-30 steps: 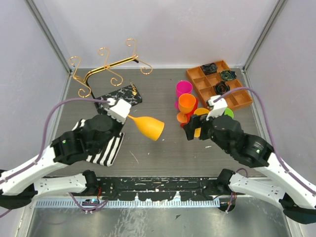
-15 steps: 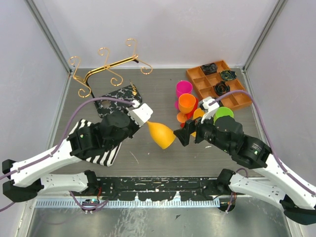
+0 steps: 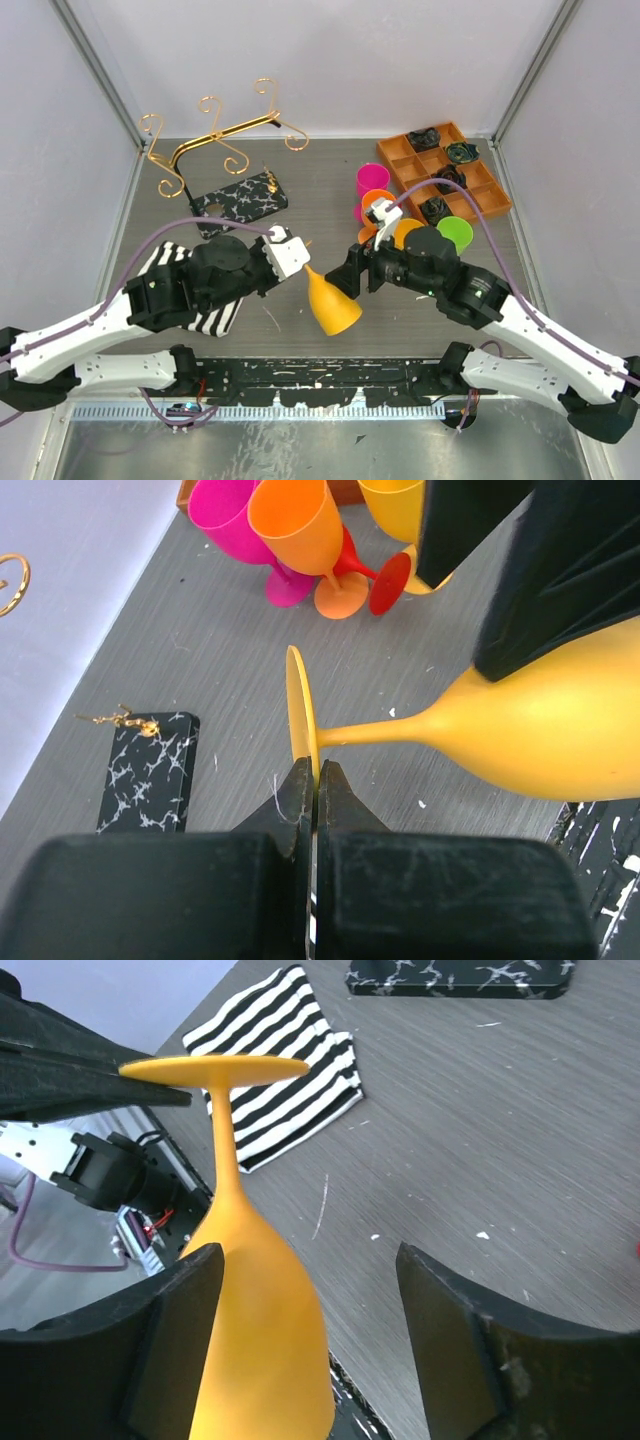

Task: Place the wine glass upside down on the wine glass rack
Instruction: Turn the wine glass upside down at the wine rack.

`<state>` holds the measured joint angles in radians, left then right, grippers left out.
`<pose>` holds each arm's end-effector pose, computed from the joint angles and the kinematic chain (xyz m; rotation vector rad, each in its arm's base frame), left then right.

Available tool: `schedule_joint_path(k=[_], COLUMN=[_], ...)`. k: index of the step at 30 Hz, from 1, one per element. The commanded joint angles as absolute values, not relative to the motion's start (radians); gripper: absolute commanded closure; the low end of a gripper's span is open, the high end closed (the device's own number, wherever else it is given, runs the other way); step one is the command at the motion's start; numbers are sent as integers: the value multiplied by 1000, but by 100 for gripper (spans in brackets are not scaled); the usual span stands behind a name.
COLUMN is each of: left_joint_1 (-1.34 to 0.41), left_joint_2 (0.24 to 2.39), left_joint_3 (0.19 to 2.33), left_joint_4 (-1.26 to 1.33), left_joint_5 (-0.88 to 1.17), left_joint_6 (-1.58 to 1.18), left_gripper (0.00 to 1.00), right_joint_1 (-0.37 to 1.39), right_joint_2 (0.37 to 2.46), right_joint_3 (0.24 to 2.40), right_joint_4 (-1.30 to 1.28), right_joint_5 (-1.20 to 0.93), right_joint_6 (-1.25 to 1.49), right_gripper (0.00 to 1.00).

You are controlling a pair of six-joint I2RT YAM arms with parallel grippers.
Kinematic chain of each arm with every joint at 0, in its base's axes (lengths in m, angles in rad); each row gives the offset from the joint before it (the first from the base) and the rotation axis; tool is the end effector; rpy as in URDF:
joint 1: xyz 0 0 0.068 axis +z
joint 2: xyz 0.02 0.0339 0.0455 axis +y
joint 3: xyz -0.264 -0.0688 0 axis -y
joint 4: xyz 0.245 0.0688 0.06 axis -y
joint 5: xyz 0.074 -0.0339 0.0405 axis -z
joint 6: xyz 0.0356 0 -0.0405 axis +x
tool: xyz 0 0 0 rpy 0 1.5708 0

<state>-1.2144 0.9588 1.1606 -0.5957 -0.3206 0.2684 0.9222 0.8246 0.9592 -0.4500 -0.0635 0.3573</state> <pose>0.0789 -0.1796 0.3961 1.1588 1.5763 -0.3113 0.1067 0.1445 0.3657 -0.6003 1.9034 0.9151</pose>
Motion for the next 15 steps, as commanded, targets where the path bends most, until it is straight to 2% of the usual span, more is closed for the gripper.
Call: schedule_joint_path(k=[1, 3, 7, 15], left_joint_1=[-1219, -1219, -1218, -1218], left_joint_2=[926, 912, 894, 888], left_joint_3=[1124, 1111, 1089, 1076], left_joint_4=[-540, -525, -499, -498], left_joint_5=[-264, -259, -236, -246], left_joint_6=[331, 341, 347, 351], left_gripper=[100, 100, 100, 100], right_joint_1=[927, 927, 927, 927], right_joint_2=[870, 892, 915, 953], right_joint_3=[975, 987, 1000, 994], right_joint_4=[-320, -315, -306, -221], right_joint_5=[-159, -183, -195, -274], right_joint_6=[401, 410, 437, 508], right_gripper=[28, 35, 41, 40])
